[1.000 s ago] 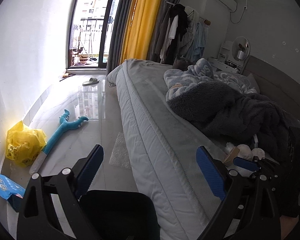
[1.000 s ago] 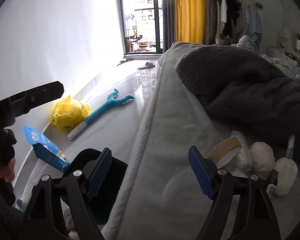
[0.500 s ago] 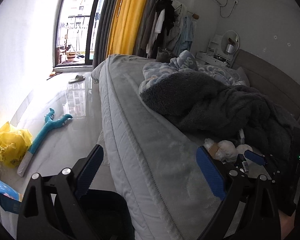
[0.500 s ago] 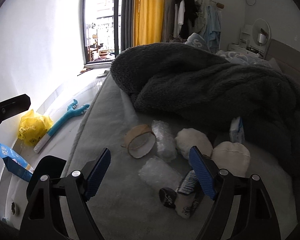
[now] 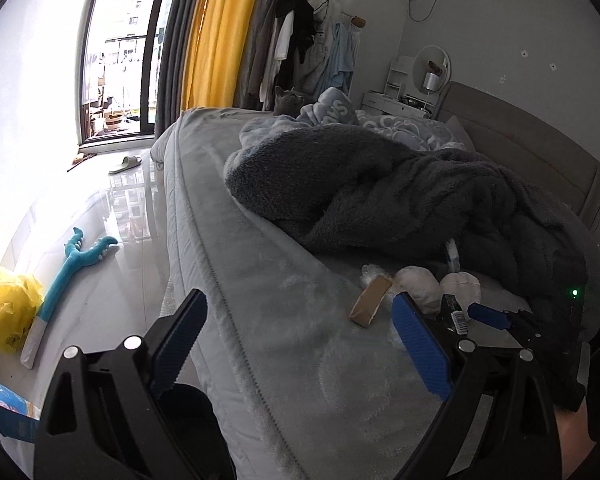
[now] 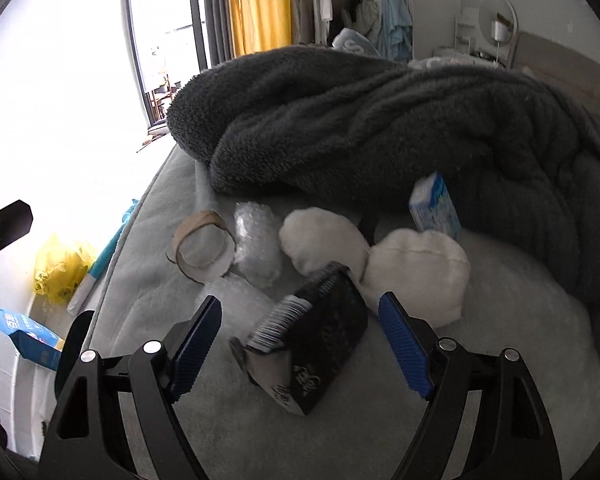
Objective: Collect trash
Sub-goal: 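Move the right tool back to the bed and grasp the black snack wrapper, then grasp the bubble wrap piece with the left tool while the right tool holds the wrapper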
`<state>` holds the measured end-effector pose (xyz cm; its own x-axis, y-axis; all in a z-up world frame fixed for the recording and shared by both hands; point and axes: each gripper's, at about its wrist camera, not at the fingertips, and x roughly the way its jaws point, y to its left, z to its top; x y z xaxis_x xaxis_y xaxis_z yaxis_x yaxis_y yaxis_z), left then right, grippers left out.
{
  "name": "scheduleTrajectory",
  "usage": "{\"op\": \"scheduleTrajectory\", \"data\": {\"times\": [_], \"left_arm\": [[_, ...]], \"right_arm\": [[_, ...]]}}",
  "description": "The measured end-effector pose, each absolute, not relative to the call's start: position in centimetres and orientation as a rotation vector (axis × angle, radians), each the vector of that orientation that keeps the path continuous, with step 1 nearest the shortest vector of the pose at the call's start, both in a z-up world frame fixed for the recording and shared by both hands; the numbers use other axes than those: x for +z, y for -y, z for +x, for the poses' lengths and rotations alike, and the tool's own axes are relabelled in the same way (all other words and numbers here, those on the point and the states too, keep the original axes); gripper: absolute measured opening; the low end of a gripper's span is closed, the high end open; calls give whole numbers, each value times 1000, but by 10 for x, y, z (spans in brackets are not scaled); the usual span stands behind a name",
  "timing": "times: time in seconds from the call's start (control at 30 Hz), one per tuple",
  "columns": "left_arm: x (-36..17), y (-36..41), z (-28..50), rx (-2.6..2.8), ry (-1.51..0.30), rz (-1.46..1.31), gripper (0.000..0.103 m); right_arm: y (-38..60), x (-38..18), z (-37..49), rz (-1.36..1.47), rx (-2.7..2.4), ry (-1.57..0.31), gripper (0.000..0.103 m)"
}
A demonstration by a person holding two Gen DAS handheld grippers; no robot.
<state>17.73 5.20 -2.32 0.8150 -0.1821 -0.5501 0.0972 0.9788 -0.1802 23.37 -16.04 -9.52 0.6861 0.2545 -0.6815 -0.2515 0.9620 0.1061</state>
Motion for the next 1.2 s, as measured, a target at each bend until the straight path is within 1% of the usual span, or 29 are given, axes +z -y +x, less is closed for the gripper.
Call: {"op": "scheduleTrajectory", "data": {"times": [0.07,0.2,0.43,0.73,0.8,0.83,0.87,0.9,1.0,1.13,1.2], "left_arm": [[-25,-44,178,-164,-602,-136,95],[-28,-30,182,-187,-612,-116,95],[-37,-7,187,-222,-636,-94,95],[-46,20,191,-268,-658,-57,95],[-49,27,192,-279,-663,-46,95],[-50,30,192,-283,-666,-42,95],[-52,33,193,-288,-669,-37,95],[-53,36,194,-292,-672,-33,95],[-59,48,196,-307,-688,-11,95],[-67,59,200,-316,-709,11,94],[-71,64,202,-321,-717,17,90]], "right_arm": [[168,-98,234,17,289,-775,73],[179,-99,236,56,305,-792,67],[199,-100,235,101,329,-792,60],[217,-103,235,118,333,-809,49],[221,-105,236,121,338,-817,41],[222,-106,236,124,342,-820,40],[223,-107,235,130,349,-826,36],[224,-109,236,137,357,-831,29],[228,-109,235,156,383,-839,17],[232,-105,232,164,415,-824,16],[233,-101,230,160,425,-812,15]]}}
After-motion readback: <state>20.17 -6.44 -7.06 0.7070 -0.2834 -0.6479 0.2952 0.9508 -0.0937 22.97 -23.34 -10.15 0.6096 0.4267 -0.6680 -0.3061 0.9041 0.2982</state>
